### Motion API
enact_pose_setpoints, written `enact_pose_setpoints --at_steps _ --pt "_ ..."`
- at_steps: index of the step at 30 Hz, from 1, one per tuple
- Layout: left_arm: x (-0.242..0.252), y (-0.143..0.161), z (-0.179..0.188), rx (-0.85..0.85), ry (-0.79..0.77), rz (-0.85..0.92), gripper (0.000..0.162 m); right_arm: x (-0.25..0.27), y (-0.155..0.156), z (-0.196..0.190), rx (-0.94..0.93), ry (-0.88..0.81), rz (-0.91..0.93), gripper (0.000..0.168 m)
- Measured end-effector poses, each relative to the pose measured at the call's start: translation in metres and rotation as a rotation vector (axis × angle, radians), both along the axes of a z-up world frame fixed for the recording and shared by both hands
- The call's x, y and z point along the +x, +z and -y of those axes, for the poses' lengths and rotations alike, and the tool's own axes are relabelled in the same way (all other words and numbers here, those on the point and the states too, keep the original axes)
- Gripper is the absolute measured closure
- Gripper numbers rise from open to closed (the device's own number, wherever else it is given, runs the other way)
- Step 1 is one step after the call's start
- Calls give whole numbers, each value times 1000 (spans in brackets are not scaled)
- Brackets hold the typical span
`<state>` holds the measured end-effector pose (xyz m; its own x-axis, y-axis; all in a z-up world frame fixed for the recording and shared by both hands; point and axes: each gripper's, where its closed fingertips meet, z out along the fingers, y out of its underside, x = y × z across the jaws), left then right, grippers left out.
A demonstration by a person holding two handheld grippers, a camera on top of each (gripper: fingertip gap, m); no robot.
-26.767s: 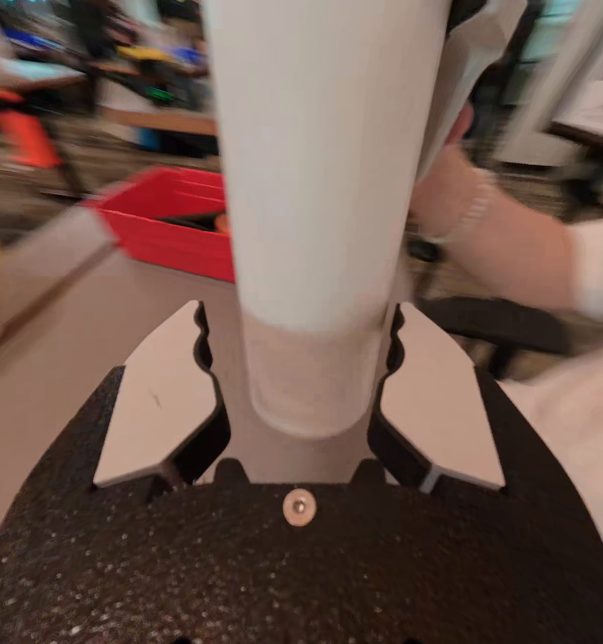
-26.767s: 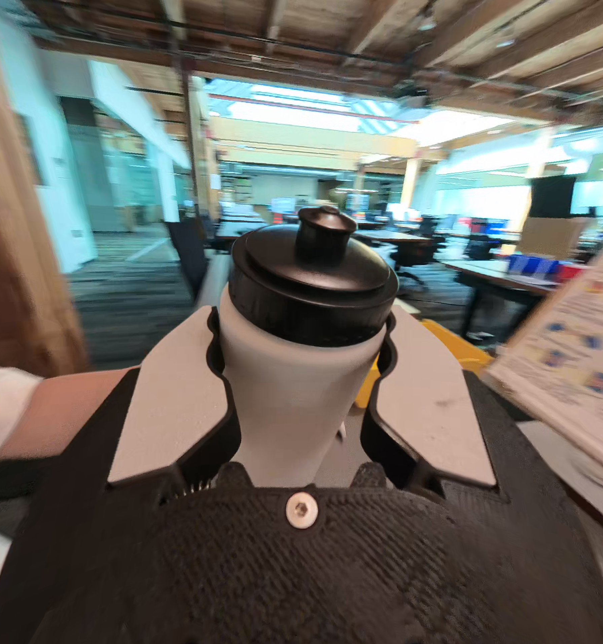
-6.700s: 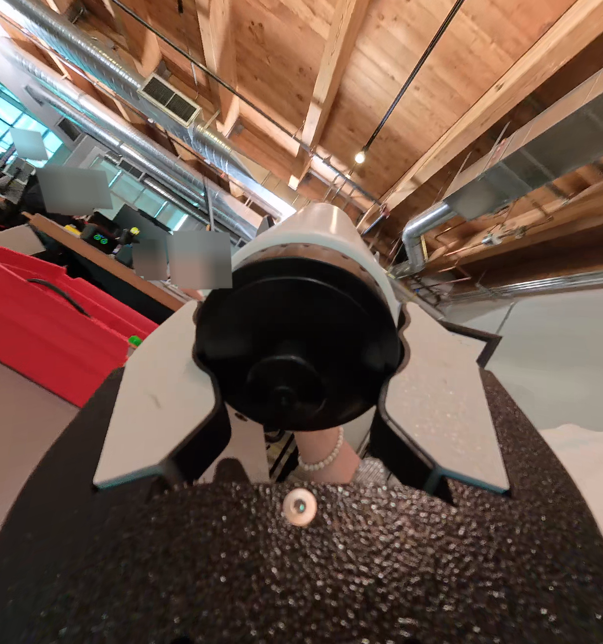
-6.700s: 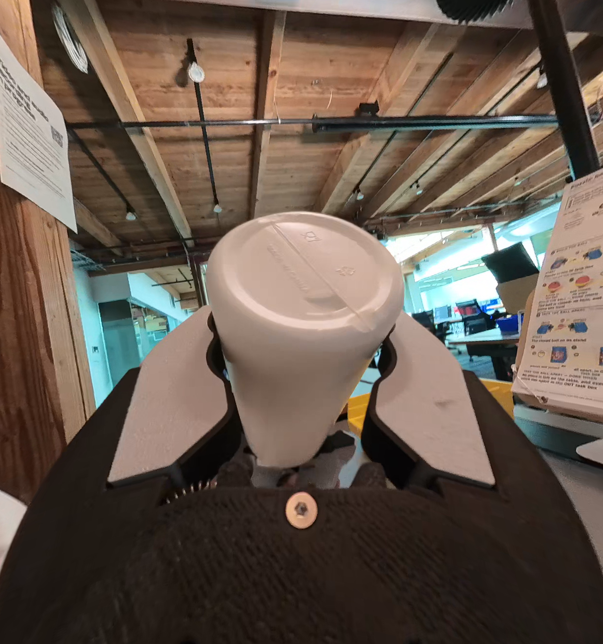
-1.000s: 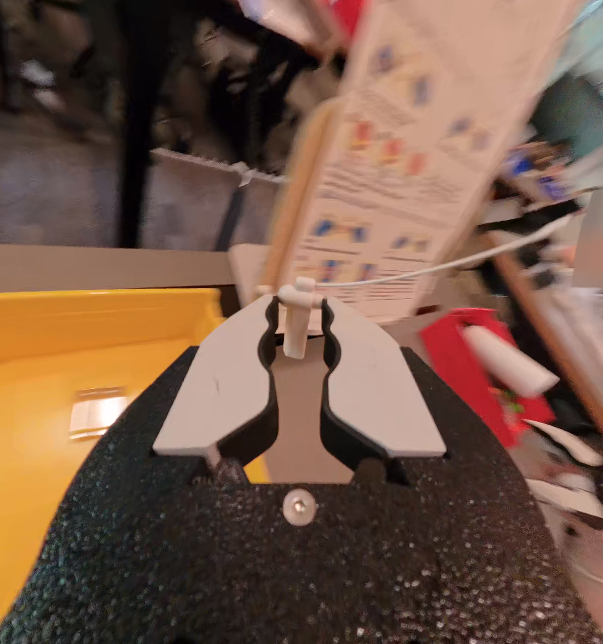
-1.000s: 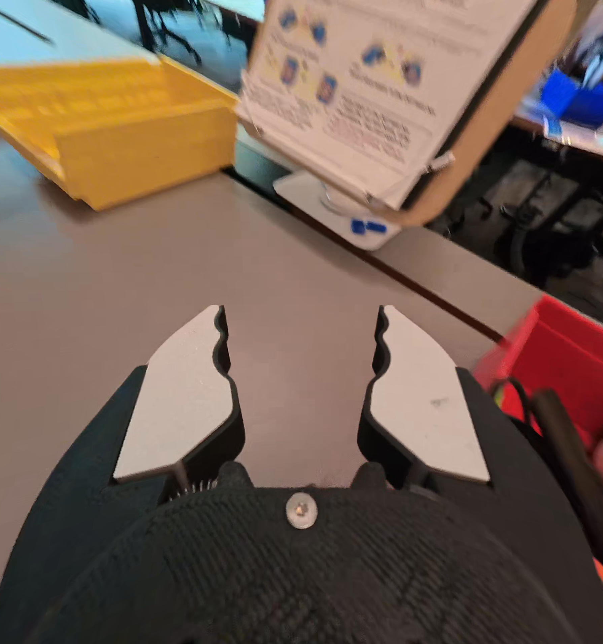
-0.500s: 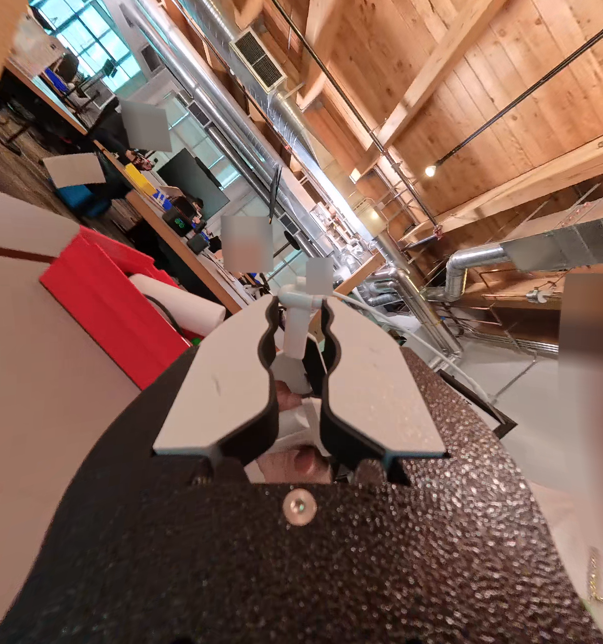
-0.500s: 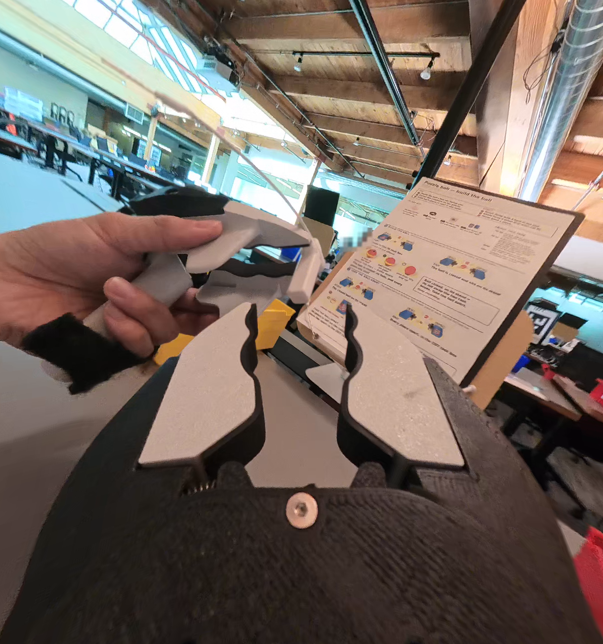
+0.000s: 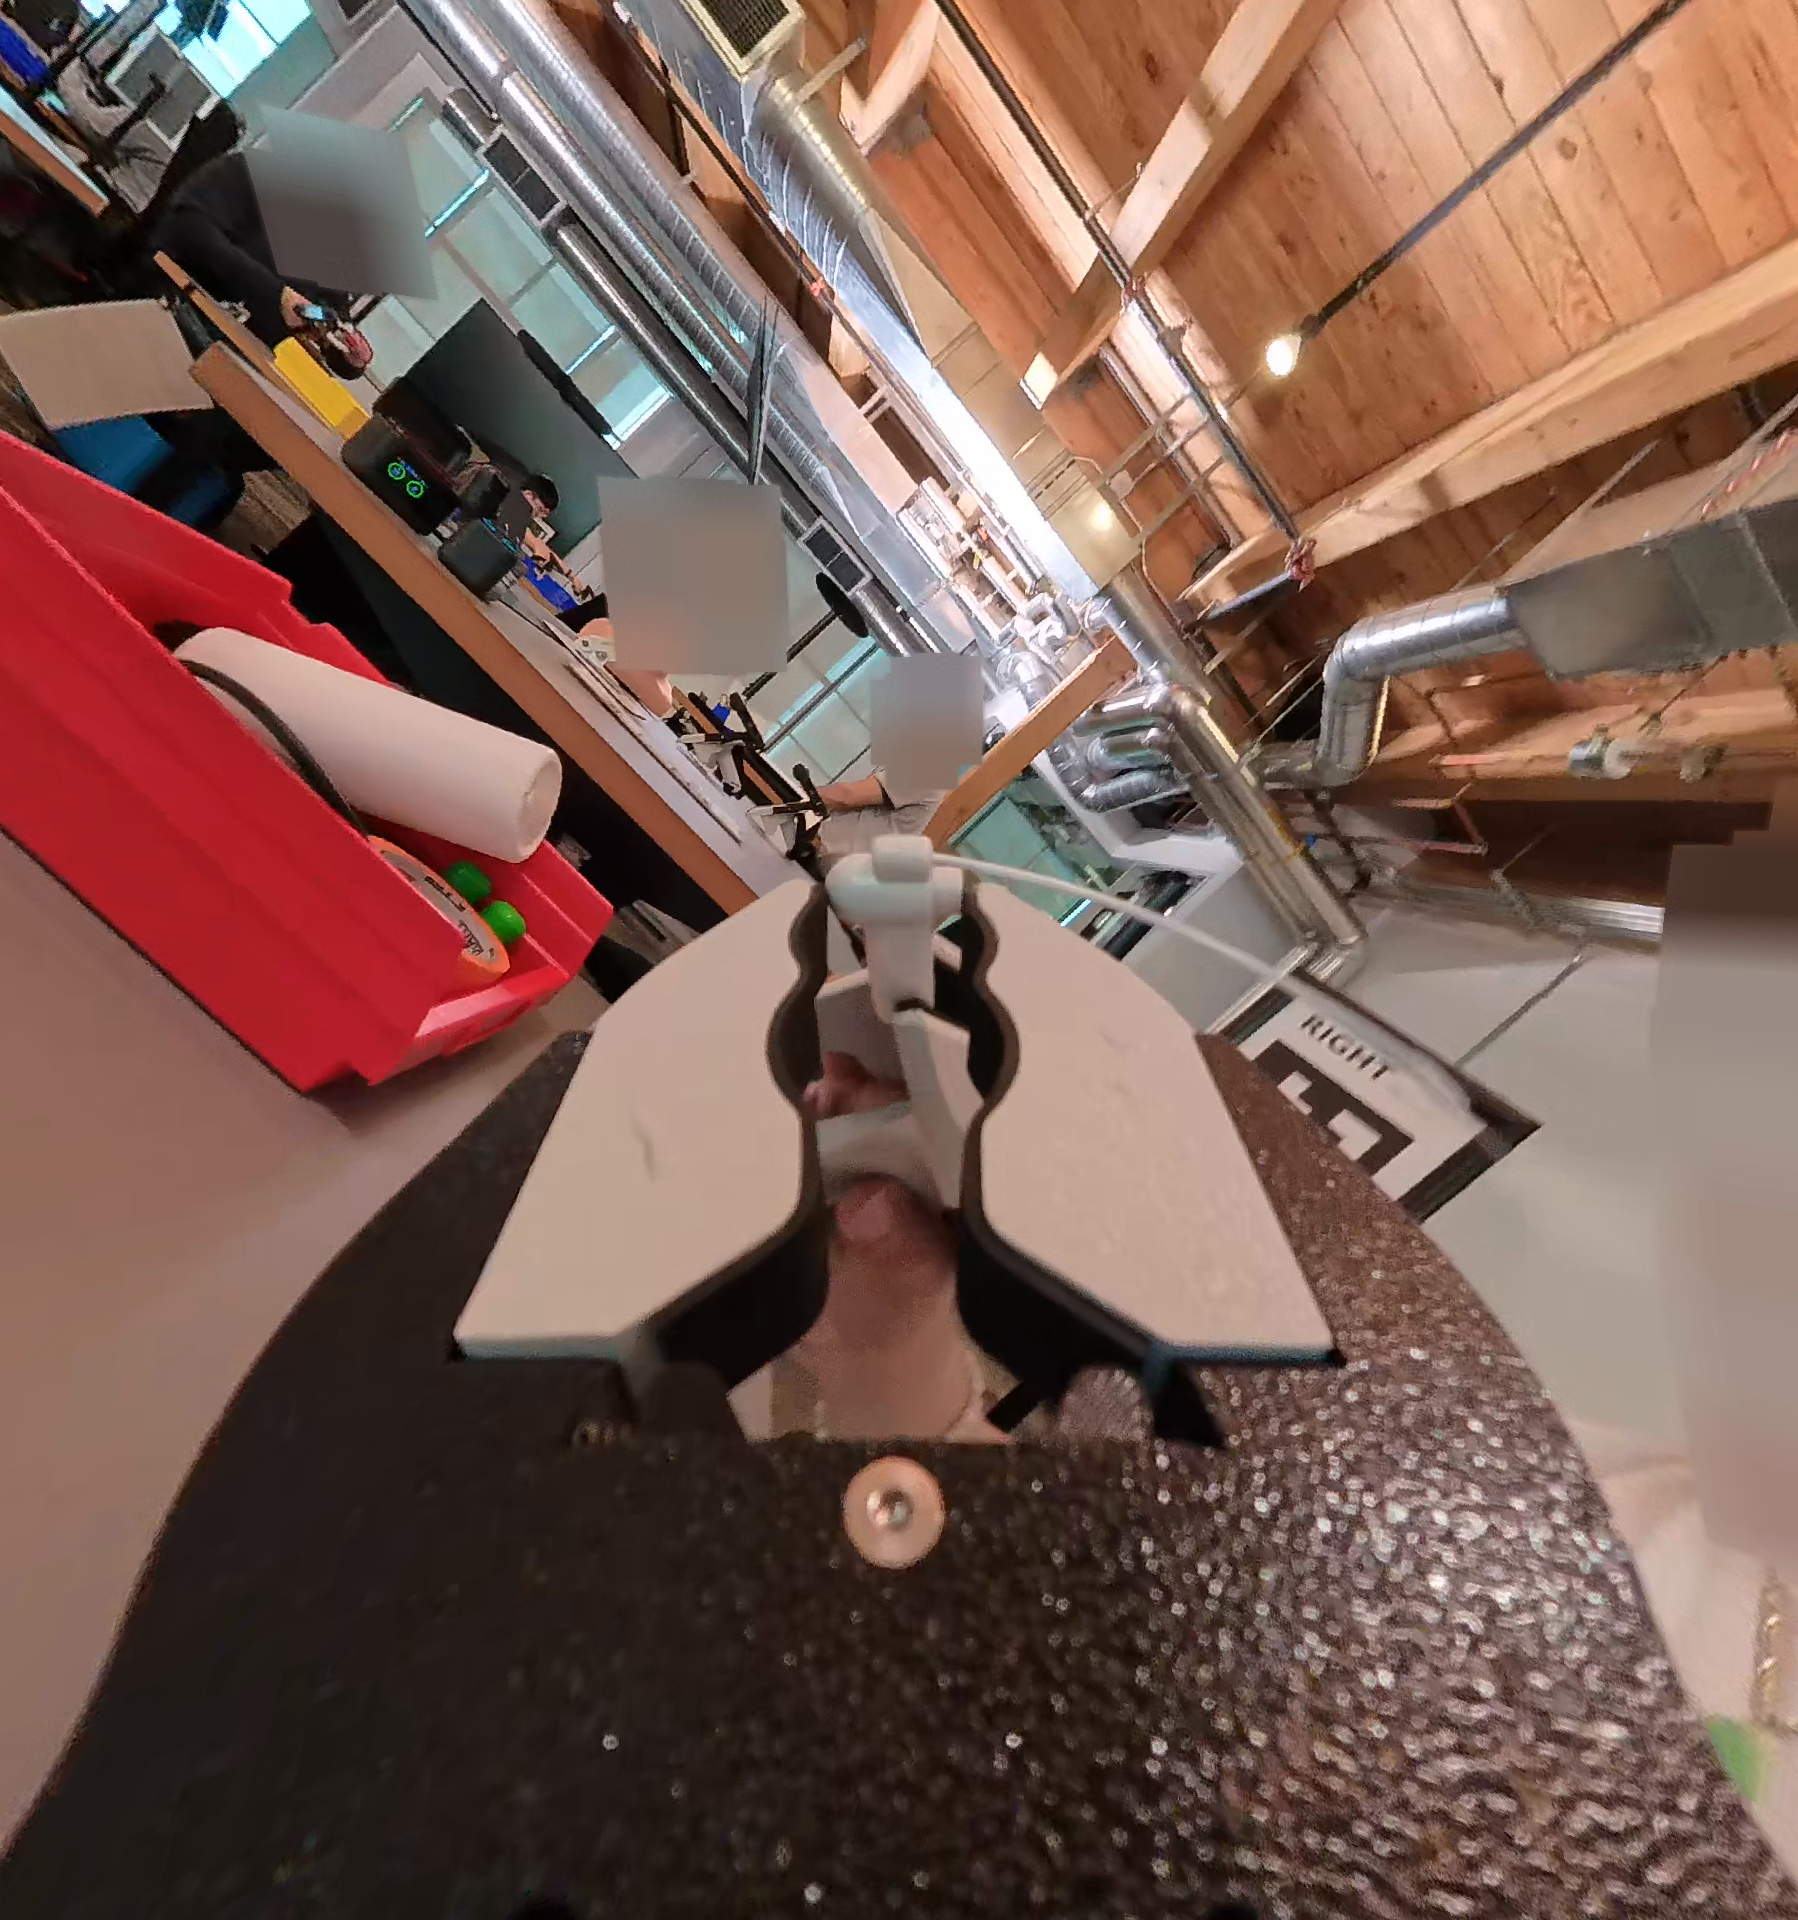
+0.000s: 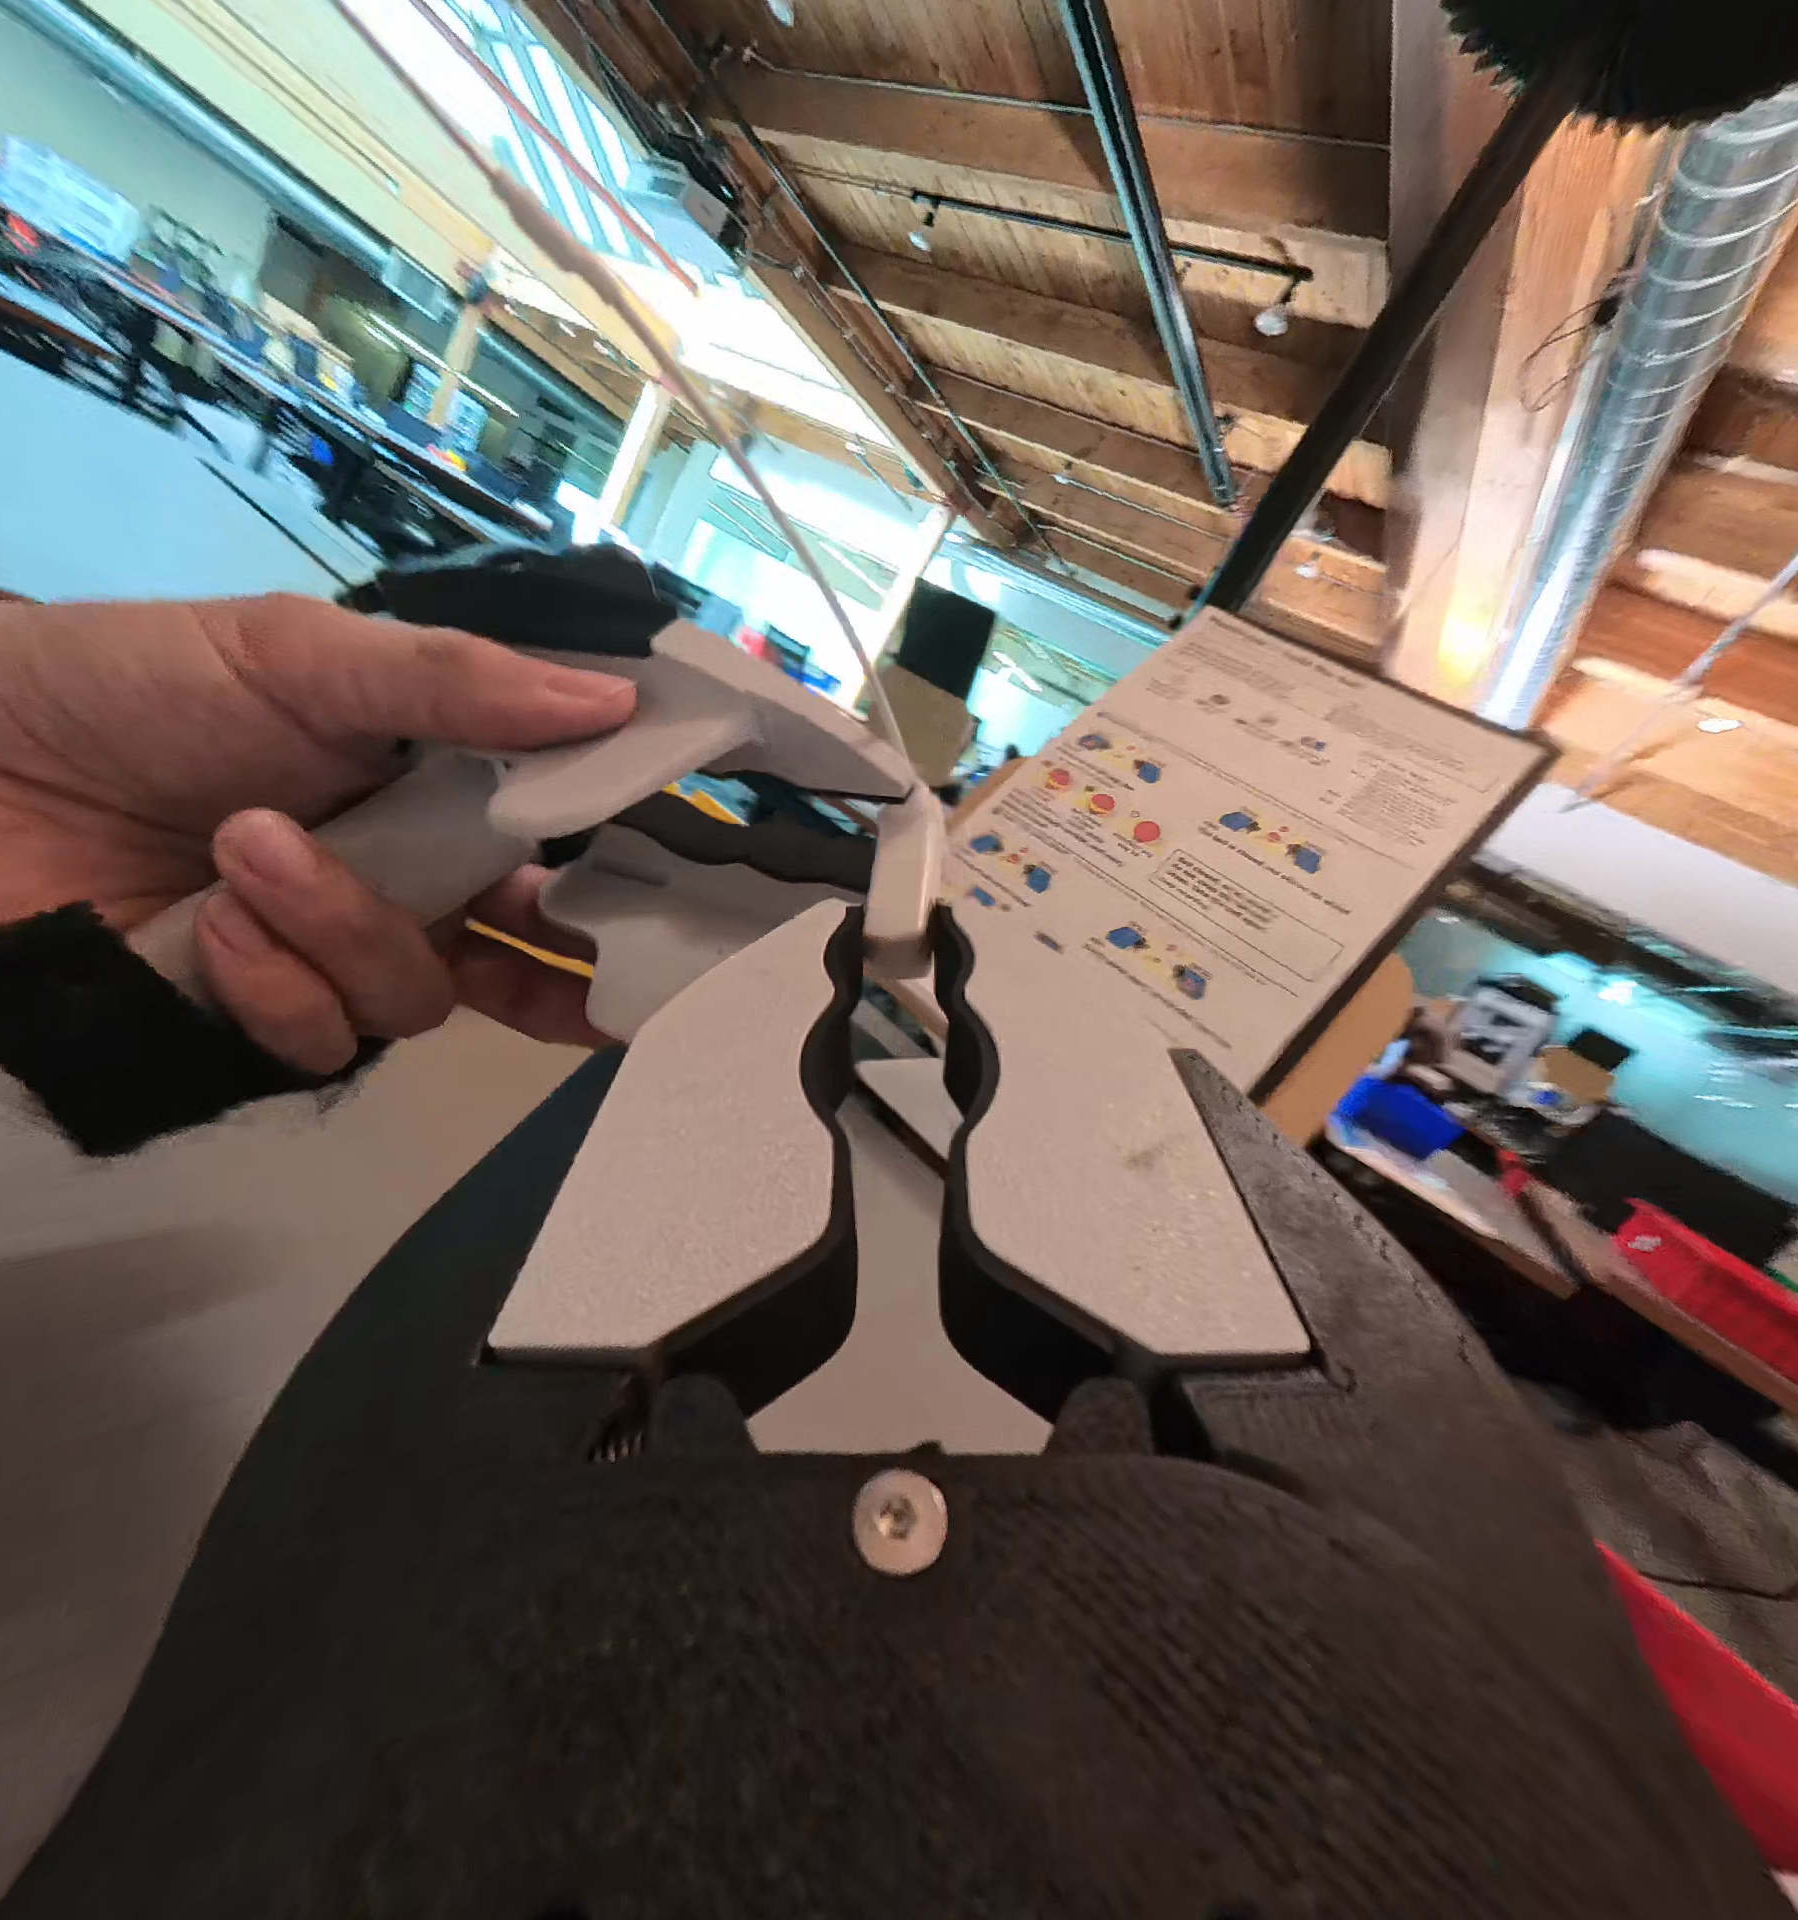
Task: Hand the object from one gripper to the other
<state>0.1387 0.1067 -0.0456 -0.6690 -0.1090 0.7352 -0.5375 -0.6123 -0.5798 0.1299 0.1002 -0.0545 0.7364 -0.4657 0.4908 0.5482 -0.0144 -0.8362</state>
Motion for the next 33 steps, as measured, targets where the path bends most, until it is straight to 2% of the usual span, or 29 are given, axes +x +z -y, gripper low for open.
enact_pose_setpoints --at_steps 3,7,8,10,12,16,20,29,33 --pt "-12 4 -1 180 60 154 133 -13 5 8 16 203 -198 156" --pt "-27 9 -12 599 253 472 120 -25 8 28 81 532 -549 157" --pt "-33 11 -9 680 264 540 119 -29 7 31 72 619 -645 157" --pt "-46 11 2 774 207 605 120 -29 8 39 92 690 -737 157" --pt "-54 9 16 804 132 596 120 -38 7 42 60 767 -756 157" --pt "-52 -5 27 885 106 514 122 -49 11 41 53 815 -767 157" --pt "-59 -7 33 871 78 526 149 -51 9 37 42 827 -781 157" --pt "-65 -16 23 815 47 451 150 -56 -1 26 -16 882 -797 157" --pt "-58 -22 15 807 115 386 150 -45 -8 18 -22 775 -732 154"
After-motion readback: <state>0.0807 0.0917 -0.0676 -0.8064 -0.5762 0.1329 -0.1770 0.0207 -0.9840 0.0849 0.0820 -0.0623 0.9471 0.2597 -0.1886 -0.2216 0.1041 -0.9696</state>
